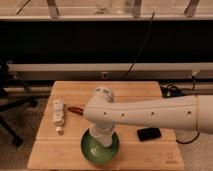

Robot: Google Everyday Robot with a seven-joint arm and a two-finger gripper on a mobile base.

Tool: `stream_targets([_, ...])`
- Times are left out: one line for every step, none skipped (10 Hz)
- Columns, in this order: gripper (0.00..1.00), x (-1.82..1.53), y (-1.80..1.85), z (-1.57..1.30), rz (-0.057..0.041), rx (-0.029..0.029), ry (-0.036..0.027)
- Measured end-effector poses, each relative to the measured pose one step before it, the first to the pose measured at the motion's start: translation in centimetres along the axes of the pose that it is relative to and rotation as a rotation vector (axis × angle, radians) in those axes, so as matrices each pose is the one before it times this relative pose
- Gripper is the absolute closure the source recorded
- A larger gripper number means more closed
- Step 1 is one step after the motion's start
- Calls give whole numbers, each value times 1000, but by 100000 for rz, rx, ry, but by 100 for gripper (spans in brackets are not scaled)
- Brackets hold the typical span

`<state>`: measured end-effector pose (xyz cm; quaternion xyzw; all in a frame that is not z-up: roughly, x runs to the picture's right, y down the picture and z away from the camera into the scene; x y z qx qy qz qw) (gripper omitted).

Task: Place the ceramic cup in the ceramic bowl

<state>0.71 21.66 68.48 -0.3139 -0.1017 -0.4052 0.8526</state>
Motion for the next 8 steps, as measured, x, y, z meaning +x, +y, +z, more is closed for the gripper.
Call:
stream_targets([50,1,-7,28,-108,-80,-18])
stream_targets([50,2,1,45,-66,-98,-57])
stream_targets([45,15,-50,-26,-147,-26,-133])
stream_targets([37,138,-94,-50,-188,64,151])
stream_targets([32,30,-29,-32,-91,-16,-40])
stream_targets([30,66,6,-41,-5,40,-108])
stream_targets([29,-5,-89,-46,-237,102,-45])
stream_targets([24,18,-47,23,-111,13,-161])
